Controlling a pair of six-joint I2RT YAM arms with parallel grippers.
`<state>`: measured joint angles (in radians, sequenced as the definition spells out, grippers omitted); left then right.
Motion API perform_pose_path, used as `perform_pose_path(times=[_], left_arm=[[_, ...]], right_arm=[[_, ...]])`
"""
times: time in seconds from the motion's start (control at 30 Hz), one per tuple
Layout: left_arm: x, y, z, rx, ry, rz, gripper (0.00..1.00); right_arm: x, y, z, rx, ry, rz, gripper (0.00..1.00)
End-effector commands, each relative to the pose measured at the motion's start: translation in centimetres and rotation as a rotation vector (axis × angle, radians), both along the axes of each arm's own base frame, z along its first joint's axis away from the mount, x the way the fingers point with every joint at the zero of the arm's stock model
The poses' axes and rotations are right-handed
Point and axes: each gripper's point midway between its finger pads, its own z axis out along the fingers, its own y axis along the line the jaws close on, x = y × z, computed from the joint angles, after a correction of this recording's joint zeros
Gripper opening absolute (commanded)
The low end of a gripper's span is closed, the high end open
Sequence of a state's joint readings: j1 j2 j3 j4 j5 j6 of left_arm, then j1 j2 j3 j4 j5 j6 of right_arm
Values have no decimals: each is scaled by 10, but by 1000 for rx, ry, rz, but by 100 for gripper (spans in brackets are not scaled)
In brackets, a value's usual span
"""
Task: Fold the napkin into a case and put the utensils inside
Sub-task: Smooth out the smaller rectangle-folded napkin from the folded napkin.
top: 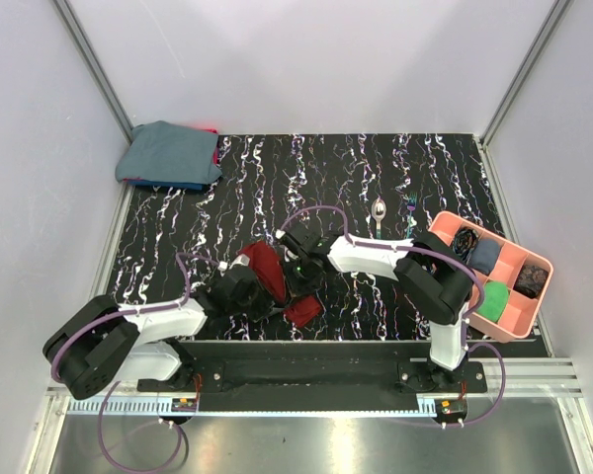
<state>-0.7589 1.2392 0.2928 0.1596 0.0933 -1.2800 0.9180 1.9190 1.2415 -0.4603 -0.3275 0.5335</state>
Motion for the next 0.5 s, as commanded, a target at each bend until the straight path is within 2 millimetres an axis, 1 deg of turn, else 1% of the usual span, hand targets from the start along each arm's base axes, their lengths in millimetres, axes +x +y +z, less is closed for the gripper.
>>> perform_pose_path(times=[0.0, 0.03, 0.1, 0.13, 0.17, 0.2, 0.23, 0.27, 0.3, 0.33, 0.37, 0.4, 0.43, 0.47], left_arm=[[1, 9, -3, 56, -45, -7, 0], [2, 9, 3, 52, -68, -14, 0], [3, 19, 7, 103, -94, -18, 0], [8, 19, 21, 85, -138, -12, 0], [8, 27, 21, 119, -131, 0, 0], [16, 35, 28, 126, -150, 18, 0], [22, 39, 40, 105, -182, 32, 0], [31, 49, 48, 90, -184, 69, 1], [38, 53, 56, 77, -210, 81, 2], [45, 56, 66, 51, -236, 95, 2], [59, 59, 82, 8, -268, 116, 3], [66, 61, 82, 16, -268, 112, 3], [70, 58, 86, -3, -264, 93, 3], [84, 57, 101, -23, -294, 97, 2]], right_arm=[[-7, 5, -19, 21, 27, 2, 0], [-9, -1, -25, 7, 37, -2, 0], [-8, -5, -28, 4, 34, -3, 0], [-8, -8, -29, 2, 35, -5, 0], [-9, -9, -30, 0, 35, -4, 0], [-9, -10, -29, 2, 34, -2, 0], [-9, -12, -30, 2, 34, -7, 1], [-9, -13, -31, 2, 36, -6, 1], [-9, -12, -30, 5, 32, -4, 1], [-9, -13, -31, 5, 34, -4, 2], [-10, -13, -31, 7, 36, -3, 2], [-10, -14, -34, 3, 40, -5, 2], [-10, -13, -34, 4, 41, -7, 2], [-10, -13, -34, 5, 42, -7, 2]])
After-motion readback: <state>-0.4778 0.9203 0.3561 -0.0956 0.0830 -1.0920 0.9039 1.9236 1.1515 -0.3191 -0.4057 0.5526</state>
